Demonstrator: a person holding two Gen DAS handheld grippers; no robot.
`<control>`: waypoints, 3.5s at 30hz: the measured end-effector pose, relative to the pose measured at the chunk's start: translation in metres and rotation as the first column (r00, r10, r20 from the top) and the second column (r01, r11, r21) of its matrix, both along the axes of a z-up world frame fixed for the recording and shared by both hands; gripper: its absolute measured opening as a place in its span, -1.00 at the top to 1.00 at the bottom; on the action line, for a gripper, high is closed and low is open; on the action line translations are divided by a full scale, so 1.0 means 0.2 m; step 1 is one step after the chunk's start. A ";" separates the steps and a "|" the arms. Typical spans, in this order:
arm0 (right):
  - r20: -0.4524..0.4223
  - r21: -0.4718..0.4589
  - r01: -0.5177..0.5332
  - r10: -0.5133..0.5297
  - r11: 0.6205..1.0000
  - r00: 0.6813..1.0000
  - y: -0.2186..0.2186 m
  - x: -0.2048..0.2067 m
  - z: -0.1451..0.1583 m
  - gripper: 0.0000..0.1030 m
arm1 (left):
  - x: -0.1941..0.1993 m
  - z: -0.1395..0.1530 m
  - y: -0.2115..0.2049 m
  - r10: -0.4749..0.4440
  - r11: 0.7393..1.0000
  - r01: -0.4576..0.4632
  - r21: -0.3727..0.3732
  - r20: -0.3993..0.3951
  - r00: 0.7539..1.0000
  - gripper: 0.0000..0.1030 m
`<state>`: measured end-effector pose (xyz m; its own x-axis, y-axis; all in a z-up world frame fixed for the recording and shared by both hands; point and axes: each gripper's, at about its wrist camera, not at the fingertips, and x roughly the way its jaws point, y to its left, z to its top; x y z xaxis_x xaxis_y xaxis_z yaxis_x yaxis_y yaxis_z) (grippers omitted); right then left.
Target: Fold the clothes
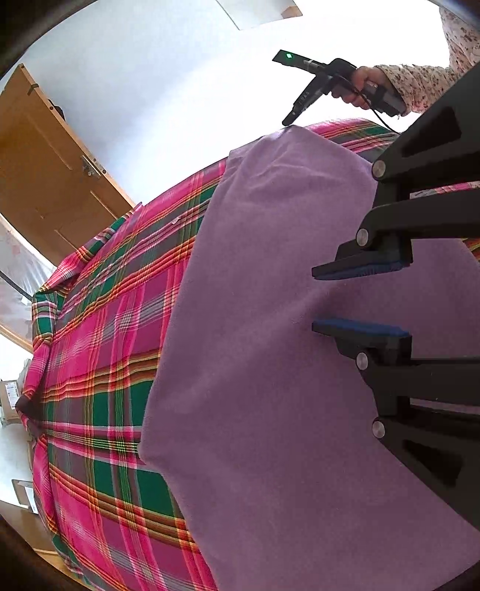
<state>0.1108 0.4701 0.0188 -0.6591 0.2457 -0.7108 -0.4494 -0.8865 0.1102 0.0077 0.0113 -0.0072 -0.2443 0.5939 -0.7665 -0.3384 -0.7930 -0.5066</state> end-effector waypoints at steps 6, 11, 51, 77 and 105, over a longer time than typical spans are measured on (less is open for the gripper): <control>-0.017 -0.038 -0.173 0.173 0.984 0.985 -0.08 -0.27 0.02 0.42 | 0.00 -0.01 -0.01 0.000 1.000 0.000 0.015 0.004 1.000 0.59; 0.050 -0.060 -0.183 0.186 0.981 0.981 -0.03 -0.47 -0.04 0.36 | 0.00 -0.01 -0.02 -0.004 1.000 0.004 0.017 0.002 1.000 0.59; 0.096 0.050 -0.171 0.166 0.984 0.982 -0.10 -0.64 -0.10 0.90 | 0.03 -0.01 0.01 -0.039 0.999 0.039 0.011 -0.054 0.998 0.50; 0.144 0.130 -0.577 0.561 0.806 0.815 -1.07 0.00 -0.14 0.35 | 0.35 0.02 -0.09 -0.057 0.980 0.009 -0.200 -0.237 0.970 0.50; 0.142 0.151 -0.660 0.645 0.736 0.751 -1.51 0.16 -0.14 0.31 | 0.61 0.03 -1.03 0.398 0.883 -0.442 -0.161 -0.244 0.884 0.50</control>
